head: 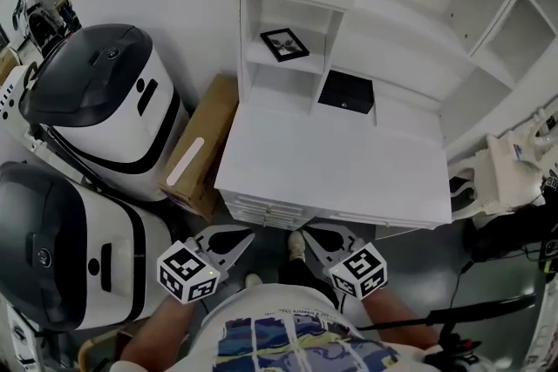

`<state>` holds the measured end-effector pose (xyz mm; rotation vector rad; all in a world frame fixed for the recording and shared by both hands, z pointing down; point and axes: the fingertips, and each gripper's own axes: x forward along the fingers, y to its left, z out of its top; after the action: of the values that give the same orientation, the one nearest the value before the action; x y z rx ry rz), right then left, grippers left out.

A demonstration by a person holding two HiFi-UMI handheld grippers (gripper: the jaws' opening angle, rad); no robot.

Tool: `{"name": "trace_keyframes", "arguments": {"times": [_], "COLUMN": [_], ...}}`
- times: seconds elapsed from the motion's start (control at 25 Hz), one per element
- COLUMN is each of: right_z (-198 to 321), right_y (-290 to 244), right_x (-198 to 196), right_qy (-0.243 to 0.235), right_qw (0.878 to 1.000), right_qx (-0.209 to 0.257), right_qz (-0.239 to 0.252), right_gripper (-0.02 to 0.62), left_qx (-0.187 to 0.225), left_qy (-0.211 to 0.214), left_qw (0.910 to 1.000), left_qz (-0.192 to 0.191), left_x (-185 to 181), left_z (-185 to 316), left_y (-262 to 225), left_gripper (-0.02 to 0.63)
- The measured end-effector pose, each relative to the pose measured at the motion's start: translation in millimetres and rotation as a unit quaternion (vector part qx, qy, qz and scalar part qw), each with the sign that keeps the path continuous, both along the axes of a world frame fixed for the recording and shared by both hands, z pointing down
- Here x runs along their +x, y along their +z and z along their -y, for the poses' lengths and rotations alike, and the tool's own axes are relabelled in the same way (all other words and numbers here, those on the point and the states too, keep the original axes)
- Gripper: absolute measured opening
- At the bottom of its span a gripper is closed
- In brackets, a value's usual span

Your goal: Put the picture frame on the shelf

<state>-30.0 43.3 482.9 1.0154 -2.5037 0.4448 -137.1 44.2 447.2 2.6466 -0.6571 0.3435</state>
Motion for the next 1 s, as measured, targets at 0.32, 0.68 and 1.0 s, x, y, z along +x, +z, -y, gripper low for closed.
{"name": "trace_keyframes", "arguments": {"times": [0.32,0.68,1.0], "right_z": [-18.0,-29.3,-36.0], "right_y": [0.3,-0.1,-1.9], "right_x": [-8.7,-20.1,-31.2], "right_qy": [0.002,-0.004,-0.016], "right_qw": [1.000,1.000,1.000], "right_qx": [0.000,0.006,0.011], "right_qz": [-0.008,-0.013,-0.014], "right_gripper": [0.025,0.025,0.025], "left_qx": [-0.002,-0.007,-0.011], "left_qy": [0.014,0.010,0.001], "left_qw": [0.9999,0.9999,0.9999], "left_qz": [0.002,-0.002,-0.003], "left_x": [-3.8,-13.2,-20.5], "left_z": [-24.1,-36.5,-44.5], "left_y": [6.2,11.3,13.5], "left_gripper": [0.012,0.012,0.013]}}
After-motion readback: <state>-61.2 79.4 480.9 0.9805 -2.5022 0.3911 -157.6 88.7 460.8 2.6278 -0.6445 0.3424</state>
